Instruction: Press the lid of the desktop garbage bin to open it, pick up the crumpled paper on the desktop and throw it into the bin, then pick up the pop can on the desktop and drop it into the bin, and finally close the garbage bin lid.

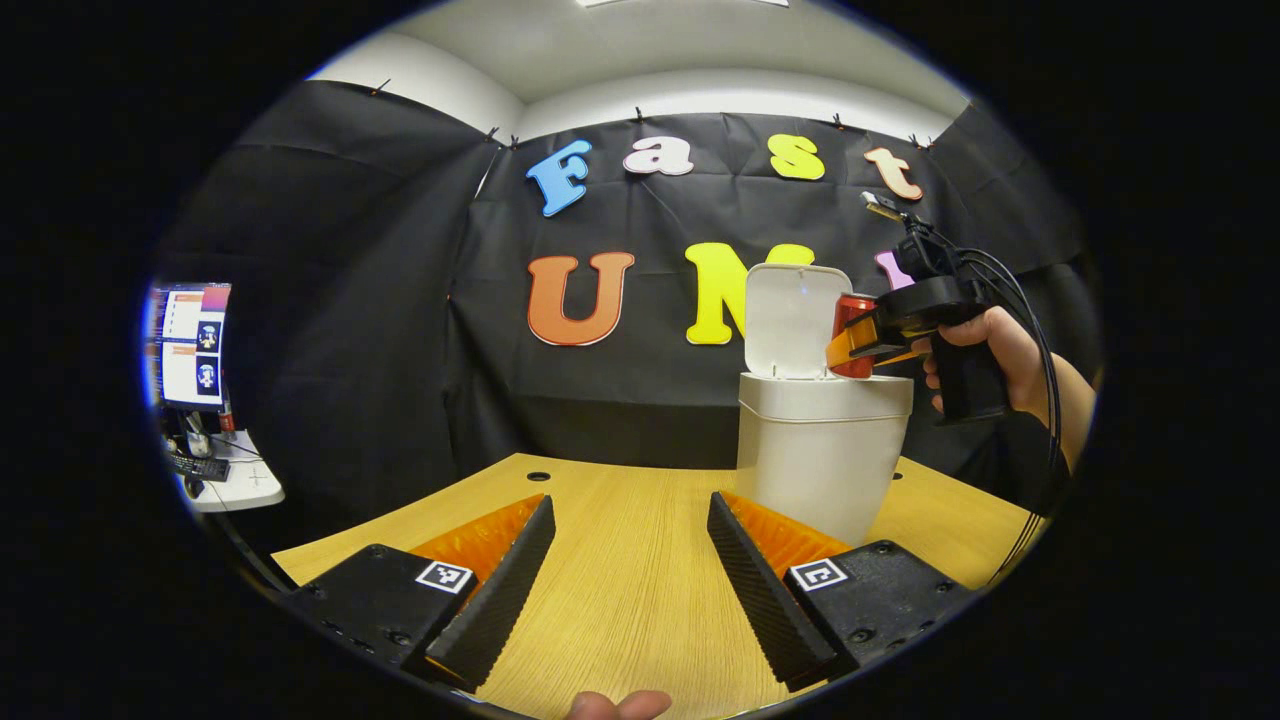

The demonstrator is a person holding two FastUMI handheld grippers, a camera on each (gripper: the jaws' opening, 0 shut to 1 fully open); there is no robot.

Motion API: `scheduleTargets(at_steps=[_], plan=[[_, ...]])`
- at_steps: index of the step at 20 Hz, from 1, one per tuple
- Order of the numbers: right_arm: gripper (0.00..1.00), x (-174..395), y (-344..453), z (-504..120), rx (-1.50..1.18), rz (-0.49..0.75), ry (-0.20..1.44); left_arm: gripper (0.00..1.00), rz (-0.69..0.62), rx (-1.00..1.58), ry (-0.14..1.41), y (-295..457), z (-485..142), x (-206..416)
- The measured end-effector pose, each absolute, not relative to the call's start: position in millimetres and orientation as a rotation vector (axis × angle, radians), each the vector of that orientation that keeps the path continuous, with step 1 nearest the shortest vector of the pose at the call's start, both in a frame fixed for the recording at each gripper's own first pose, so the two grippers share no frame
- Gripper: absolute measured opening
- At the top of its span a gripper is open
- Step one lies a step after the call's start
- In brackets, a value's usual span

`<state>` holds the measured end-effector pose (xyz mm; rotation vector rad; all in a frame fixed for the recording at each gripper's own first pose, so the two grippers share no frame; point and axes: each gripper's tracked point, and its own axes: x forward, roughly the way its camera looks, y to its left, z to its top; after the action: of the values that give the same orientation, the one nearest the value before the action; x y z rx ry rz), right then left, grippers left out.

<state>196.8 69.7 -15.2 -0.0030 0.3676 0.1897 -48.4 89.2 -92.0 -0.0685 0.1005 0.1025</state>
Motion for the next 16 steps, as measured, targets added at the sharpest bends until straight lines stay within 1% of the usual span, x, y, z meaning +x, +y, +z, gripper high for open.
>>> scheduleTargets(at_steps=[4, 5, 8, 11, 14, 16], plan=[[0.87, 197.5, 72.2, -5.0, -0.032, 0.19, 0.353, 0.99, 0.094, -0.086, 0.107, 84.7, -95.0, -44.2], [0.94, 197.2, 72.5, 4.1, -0.038, 0.187, 0.334, 0.99, 0.09, -0.086, 0.11, 82.8, -96.5, -43.0], [0.94, 195.0, 74.6, 36.5, -0.035, 0.163, 0.252, 0.99, 0.076, -0.082, 0.113, 79.3, -98.1, -41.0], [0.94, 194.5, 85.4, 87.0, -0.026, 0.155, 0.151, 0.99, 0.056, -0.073, 0.11, 74.7, -96.8, -39.1], [0.94, 206.0, 91.7, 138.8, -0.056, 0.139, 0.035, 0.99, 0.044, -0.059, 0.115, 76.3, -94.9, -34.5], [0.94, 219.3, 96.9, 164.1, -0.047, 0.132, 0.007, 0.99, 0.038, -0.061, 0.121, 77.8, -94.5, -33.8]])
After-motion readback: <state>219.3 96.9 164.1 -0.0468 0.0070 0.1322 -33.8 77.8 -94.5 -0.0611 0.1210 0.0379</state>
